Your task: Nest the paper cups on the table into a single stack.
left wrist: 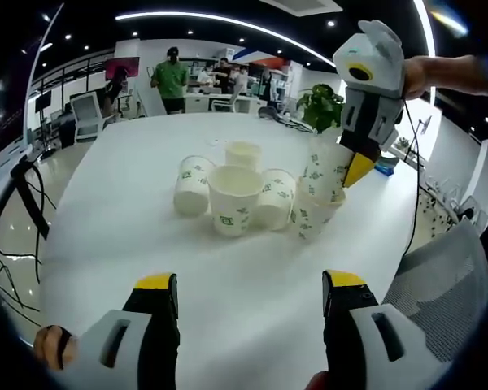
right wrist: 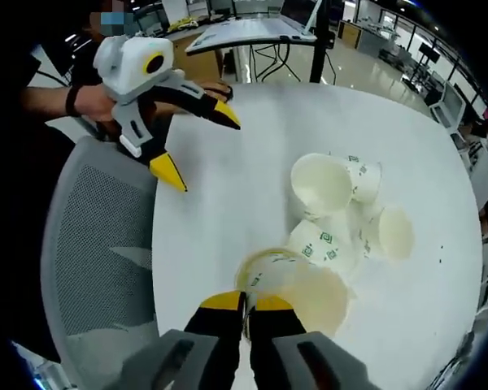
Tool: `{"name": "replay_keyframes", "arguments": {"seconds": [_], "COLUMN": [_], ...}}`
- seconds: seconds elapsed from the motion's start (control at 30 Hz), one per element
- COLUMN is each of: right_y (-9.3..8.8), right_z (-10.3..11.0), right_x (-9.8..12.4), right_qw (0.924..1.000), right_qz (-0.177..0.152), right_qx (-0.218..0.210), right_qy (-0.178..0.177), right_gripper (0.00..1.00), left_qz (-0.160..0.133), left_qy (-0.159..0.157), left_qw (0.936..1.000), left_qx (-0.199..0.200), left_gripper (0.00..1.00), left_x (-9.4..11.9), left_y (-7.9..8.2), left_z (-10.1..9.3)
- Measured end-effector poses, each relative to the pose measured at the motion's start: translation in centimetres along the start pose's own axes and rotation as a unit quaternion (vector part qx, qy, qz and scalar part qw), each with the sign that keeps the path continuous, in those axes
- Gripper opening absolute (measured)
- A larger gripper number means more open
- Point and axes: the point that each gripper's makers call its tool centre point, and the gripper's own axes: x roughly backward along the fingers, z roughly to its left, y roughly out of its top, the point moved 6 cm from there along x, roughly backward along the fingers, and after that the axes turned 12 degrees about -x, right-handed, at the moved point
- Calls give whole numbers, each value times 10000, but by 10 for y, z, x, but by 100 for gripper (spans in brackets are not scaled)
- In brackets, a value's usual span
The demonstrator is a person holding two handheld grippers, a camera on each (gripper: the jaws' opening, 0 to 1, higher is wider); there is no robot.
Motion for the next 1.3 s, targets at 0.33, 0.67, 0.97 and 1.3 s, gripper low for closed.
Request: {"name": "replay_keyframes", "arguments": {"seconds": [0.33,0.67,0.97,1.3], "right_y": [-2,3,6,23], "right_z": [1,-2,-5,-21], "right_x": [0,6,19,24], "right_qw": [10000,9994,9980,9897], "right_qz": [-12,-288,-517,-1126], "right_qx": [3,-148,-310,-777], "right_qy": [-32,-110,-190,-422], "right_gripper": [6,19,26,34], "left_qz": [-2,19,7,10], "left_qy": [5,1,-13,-34], "left_qw": [10000,10000,10000,10000], "left_qx": [4,4,-10,-11], "left_gripper": [71,71,71,72], "left_x": [2,2,1,5], "left_y": [0,-2,-1,-2], "left_z": [0,-1,-2,-4]}}
